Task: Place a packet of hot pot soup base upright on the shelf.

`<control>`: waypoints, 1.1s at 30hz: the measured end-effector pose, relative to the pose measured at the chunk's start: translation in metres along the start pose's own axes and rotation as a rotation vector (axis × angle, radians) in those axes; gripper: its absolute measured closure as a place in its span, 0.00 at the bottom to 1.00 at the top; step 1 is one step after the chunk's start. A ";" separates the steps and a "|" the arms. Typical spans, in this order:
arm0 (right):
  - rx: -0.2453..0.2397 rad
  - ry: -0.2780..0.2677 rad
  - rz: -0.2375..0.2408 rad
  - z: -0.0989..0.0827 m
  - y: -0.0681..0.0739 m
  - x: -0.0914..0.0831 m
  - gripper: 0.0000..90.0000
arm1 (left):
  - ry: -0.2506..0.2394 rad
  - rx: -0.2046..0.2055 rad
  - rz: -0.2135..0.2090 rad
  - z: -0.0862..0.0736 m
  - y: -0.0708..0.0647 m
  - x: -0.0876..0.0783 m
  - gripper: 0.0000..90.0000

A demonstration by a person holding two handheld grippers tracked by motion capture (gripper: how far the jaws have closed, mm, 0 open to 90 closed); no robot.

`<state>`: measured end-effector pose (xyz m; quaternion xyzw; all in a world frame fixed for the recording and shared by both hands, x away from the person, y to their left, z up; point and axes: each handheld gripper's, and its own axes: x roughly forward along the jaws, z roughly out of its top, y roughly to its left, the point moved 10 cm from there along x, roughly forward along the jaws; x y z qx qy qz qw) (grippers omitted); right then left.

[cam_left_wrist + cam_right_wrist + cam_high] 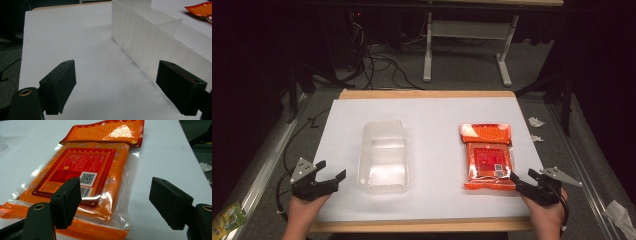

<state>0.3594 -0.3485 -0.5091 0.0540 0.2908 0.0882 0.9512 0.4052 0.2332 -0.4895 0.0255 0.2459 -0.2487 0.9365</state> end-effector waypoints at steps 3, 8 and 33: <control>0.019 0.023 0.012 -0.006 -0.002 -0.001 0.38 | -0.010 -0.010 0.006 0.002 0.001 0.000 0.19; 0.048 0.047 0.017 -0.014 -0.006 0.001 0.50 | -0.017 -0.005 0.008 0.003 0.001 0.001 0.19; 0.155 0.136 0.079 -0.036 0.004 -0.002 0.78 | -0.044 -0.021 -0.003 0.007 0.002 -0.003 0.19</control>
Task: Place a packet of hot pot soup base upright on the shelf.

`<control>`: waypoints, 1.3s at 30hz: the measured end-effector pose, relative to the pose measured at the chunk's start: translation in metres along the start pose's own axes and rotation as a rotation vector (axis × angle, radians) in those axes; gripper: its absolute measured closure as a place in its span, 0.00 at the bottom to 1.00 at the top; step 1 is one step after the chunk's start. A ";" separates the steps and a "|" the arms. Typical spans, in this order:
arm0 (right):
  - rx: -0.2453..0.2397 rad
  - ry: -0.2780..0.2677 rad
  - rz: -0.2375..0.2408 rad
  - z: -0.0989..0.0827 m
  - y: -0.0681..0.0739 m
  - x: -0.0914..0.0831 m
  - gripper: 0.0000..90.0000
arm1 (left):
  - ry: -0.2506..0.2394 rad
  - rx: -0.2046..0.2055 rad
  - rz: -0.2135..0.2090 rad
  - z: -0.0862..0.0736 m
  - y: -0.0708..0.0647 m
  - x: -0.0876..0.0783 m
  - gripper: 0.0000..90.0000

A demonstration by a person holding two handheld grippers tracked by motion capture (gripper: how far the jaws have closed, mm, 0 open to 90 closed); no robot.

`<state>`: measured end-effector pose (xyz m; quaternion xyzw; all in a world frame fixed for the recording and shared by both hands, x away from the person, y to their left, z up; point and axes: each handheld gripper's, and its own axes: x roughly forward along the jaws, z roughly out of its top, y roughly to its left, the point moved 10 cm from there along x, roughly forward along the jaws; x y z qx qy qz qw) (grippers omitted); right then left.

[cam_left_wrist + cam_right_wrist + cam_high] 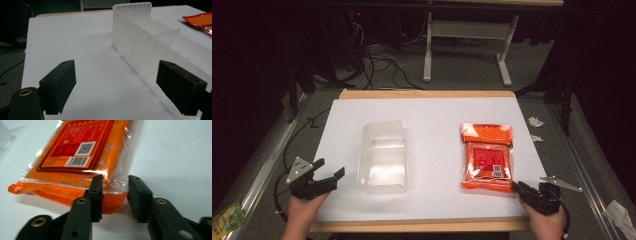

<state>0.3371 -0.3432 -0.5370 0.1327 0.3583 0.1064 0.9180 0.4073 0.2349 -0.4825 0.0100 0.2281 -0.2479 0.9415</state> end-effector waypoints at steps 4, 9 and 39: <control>-0.034 0.005 0.013 0.000 0.006 0.002 0.84 | -0.001 0.003 0.003 0.000 -0.001 0.001 0.19; -0.098 0.043 0.067 -0.005 0.028 0.007 0.98 | 0.001 0.006 0.005 0.000 -0.001 0.000 0.19; -0.113 -0.145 -0.084 0.058 0.006 0.039 0.52 | 0.008 0.024 -0.003 -0.003 -0.002 0.000 0.18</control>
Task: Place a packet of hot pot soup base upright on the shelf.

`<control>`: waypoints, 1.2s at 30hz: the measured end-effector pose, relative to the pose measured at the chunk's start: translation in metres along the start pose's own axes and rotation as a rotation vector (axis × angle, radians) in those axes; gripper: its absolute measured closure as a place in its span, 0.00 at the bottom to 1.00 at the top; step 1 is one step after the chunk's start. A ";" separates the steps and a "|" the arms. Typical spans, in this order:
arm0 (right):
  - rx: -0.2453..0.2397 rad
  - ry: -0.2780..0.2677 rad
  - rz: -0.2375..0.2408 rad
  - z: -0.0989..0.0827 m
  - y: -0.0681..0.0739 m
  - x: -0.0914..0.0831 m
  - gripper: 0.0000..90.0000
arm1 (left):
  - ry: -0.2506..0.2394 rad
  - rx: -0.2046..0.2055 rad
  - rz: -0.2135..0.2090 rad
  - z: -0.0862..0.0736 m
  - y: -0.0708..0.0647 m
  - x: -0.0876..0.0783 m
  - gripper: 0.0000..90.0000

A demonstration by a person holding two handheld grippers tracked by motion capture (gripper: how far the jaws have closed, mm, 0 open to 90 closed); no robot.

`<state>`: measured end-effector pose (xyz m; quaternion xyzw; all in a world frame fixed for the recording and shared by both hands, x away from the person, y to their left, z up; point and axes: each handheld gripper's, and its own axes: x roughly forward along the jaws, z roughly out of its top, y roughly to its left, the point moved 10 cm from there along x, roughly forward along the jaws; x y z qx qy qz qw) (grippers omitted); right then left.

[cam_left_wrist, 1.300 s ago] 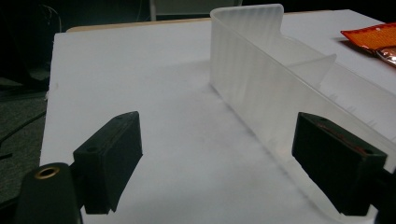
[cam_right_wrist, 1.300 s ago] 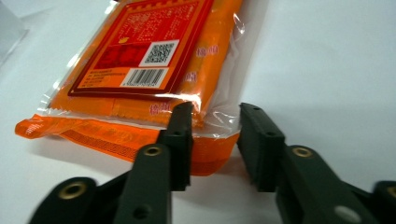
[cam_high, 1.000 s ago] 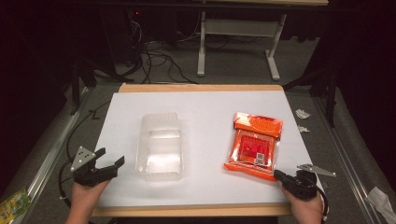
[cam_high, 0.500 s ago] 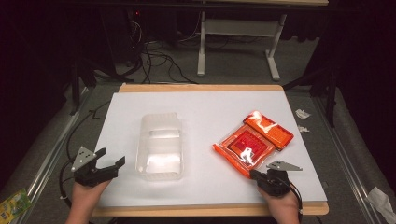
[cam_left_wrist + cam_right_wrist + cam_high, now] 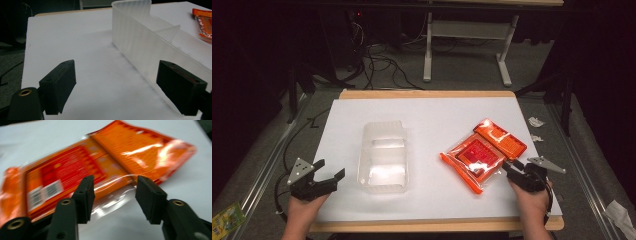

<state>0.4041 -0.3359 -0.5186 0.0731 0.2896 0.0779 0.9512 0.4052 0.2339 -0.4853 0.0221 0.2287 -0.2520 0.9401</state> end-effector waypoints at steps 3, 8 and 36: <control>0.040 -0.015 -0.033 0.011 -0.019 0.010 0.41 | 0.002 0.016 -0.002 0.000 -0.002 0.002 0.18; 0.113 -0.021 -0.055 0.026 -0.046 0.024 0.32 | 0.007 0.036 0.001 -0.001 -0.004 0.002 0.18; 0.139 0.014 0.112 0.038 -0.046 0.050 1.00 | -0.009 0.058 0.022 0.001 -0.010 -0.004 0.18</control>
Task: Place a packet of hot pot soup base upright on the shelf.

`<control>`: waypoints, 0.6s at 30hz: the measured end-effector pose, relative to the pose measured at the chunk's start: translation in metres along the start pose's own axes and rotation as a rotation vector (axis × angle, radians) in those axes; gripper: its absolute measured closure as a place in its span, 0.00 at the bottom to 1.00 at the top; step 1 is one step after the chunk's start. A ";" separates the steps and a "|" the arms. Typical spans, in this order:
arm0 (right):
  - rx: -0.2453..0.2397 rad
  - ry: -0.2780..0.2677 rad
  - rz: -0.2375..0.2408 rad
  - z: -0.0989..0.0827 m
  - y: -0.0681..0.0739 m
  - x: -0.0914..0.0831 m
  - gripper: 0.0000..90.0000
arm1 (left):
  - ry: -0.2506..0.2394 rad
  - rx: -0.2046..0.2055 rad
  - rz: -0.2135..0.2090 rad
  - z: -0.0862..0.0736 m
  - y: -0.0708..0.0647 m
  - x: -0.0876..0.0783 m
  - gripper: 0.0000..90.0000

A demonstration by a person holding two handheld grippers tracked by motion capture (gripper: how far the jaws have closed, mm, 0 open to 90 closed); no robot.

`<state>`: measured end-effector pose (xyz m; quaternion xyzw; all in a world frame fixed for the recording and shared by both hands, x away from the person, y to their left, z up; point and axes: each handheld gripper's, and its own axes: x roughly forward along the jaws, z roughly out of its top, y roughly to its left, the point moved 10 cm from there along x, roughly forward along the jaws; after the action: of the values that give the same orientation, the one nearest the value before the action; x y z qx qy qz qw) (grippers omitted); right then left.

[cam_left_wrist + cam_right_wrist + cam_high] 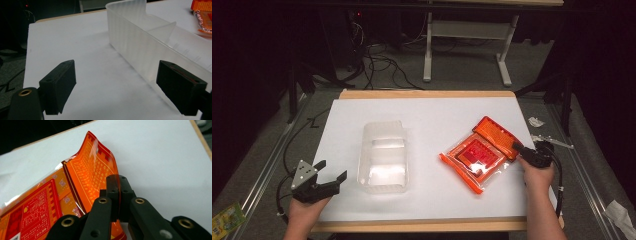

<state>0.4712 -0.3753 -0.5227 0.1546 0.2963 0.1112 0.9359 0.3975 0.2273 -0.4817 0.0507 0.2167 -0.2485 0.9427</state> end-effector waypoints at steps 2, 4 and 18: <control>-0.047 -0.021 -0.009 0.003 0.006 -0.003 1.00 | -0.002 0.002 -0.004 0.001 -0.001 -0.001 0.19; -0.095 -0.040 -0.015 0.006 0.014 -0.007 1.00 | -0.007 0.003 -0.007 0.002 -0.002 -0.002 0.19; -0.240 -0.221 0.039 0.035 0.072 -0.057 1.00 | -0.038 0.007 -0.037 0.011 -0.013 -0.006 0.19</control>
<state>0.4379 -0.3334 -0.4400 0.0586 0.1732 0.1464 0.9722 0.3909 0.2163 -0.4688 0.0452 0.1988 -0.2673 0.9418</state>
